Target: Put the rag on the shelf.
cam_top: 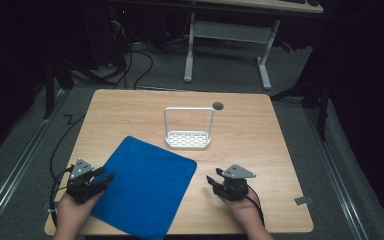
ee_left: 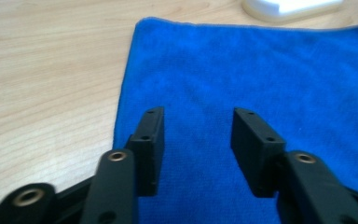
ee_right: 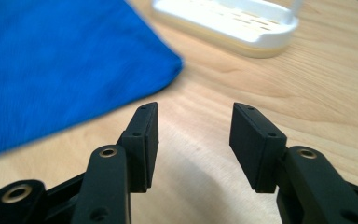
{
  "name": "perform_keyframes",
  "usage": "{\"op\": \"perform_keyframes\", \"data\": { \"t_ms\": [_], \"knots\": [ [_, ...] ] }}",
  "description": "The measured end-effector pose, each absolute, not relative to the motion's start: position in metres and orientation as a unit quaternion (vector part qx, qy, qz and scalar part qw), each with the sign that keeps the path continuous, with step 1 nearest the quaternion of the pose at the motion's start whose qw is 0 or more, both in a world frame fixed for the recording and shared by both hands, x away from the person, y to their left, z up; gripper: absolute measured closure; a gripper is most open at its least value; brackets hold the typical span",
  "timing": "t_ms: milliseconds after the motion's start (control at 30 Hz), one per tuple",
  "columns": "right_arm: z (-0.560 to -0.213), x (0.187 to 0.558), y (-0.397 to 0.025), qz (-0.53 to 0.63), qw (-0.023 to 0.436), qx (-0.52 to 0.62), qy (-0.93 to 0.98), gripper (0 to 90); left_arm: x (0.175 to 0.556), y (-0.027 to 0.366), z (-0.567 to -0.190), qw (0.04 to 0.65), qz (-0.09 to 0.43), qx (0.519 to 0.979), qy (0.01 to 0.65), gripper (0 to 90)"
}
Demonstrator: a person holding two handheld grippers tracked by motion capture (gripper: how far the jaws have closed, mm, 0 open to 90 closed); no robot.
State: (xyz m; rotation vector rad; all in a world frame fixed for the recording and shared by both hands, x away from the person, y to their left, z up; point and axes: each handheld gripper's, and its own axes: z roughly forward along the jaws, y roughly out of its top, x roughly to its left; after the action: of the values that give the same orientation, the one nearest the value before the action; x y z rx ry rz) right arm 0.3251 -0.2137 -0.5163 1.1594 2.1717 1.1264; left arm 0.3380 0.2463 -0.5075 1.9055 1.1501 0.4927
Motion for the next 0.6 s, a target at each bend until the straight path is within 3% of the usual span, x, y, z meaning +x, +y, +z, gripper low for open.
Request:
{"op": "perform_keyframes", "data": {
  "t_ms": [100, 467, 533, 600],
  "knots": [
    [-0.518, 0.327, -0.213, 0.406, 0.203, 0.419, 0.786, 55.7, 0.345, 0.245, -0.514, 0.430, 0.175, 0.752, 0.468, 58.2],
    [-0.514, 0.320, -0.192, 0.405, 0.201, 0.375, 0.809, 54.4, 0.347, 0.246, -0.518, 0.409, 0.190, 0.766, 0.458, 56.5],
    [-0.516, 0.319, -0.186, 0.404, 0.199, 0.365, 0.815, 55.2, 0.349, 0.249, -0.520, 0.409, 0.175, 0.768, 0.461, 65.2],
    [-0.518, 0.316, -0.174, 0.397, 0.196, 0.342, 0.829, 64.4, 0.350, 0.249, -0.522, 0.394, 0.161, 0.778, 0.462, 73.2]
  ]
}}
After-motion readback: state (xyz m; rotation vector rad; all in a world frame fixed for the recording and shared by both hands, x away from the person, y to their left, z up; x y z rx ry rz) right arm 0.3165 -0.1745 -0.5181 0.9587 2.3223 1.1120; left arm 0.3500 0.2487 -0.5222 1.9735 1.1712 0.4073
